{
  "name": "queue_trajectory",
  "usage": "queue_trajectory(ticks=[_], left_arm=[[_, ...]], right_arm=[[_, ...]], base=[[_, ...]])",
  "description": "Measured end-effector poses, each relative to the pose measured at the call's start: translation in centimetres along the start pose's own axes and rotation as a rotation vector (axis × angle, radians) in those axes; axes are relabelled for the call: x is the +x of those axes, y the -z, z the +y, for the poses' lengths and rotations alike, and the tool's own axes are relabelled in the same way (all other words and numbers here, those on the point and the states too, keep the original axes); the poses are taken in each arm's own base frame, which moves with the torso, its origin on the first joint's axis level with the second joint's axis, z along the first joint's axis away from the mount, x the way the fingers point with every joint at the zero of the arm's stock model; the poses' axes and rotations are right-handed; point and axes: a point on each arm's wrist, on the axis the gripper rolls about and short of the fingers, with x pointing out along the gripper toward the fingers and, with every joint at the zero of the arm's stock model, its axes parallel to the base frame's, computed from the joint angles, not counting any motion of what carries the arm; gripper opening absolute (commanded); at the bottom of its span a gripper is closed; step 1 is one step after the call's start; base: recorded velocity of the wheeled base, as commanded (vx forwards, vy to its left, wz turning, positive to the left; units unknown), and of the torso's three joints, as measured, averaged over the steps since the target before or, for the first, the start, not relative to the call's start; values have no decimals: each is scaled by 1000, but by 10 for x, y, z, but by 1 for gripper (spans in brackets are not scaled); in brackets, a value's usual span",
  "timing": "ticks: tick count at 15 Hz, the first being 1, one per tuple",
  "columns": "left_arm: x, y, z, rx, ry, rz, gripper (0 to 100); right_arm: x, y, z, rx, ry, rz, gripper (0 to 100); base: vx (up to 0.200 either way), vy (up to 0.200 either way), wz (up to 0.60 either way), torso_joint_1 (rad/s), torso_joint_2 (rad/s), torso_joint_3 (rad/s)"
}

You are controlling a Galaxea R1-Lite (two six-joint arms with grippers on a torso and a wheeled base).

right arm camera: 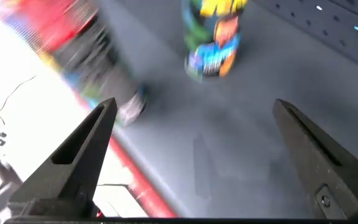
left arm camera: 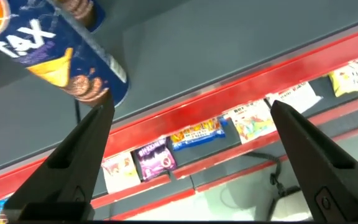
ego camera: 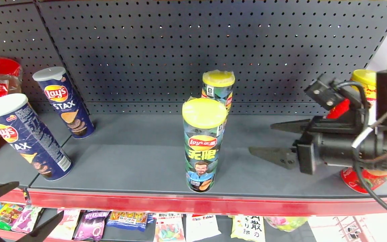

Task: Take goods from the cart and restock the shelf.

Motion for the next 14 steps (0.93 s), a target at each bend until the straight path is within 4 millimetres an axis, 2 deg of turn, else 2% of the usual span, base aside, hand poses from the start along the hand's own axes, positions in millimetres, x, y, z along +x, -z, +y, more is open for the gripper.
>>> queue_trajectory(ticks=[3,5,7,10,14], left_arm=[[13,-4,-2,-2,86,33,100],[25,-7,-3,-3,157,57,100],[39,-13,-5,-4,195,59,100],[73,-29,-7,-29,211,11,100],[119,-49,-26,-41,299,7,100]], right_arm=[[-55,24,18,-39,-3,-57,100],[-99,47,30,-58,15,-130,100],[-134,74,36,-43,109,-192,100],[-164,93,36,76,359,-273,100],[-179,101,39,127,533,-327,100]], base=[[0,0,0,0,0,0],[0,0,0,0,0,0],[0,0,0,0,0,0],[0,0,0,0,0,0],[0,0,0,0,0,0]])
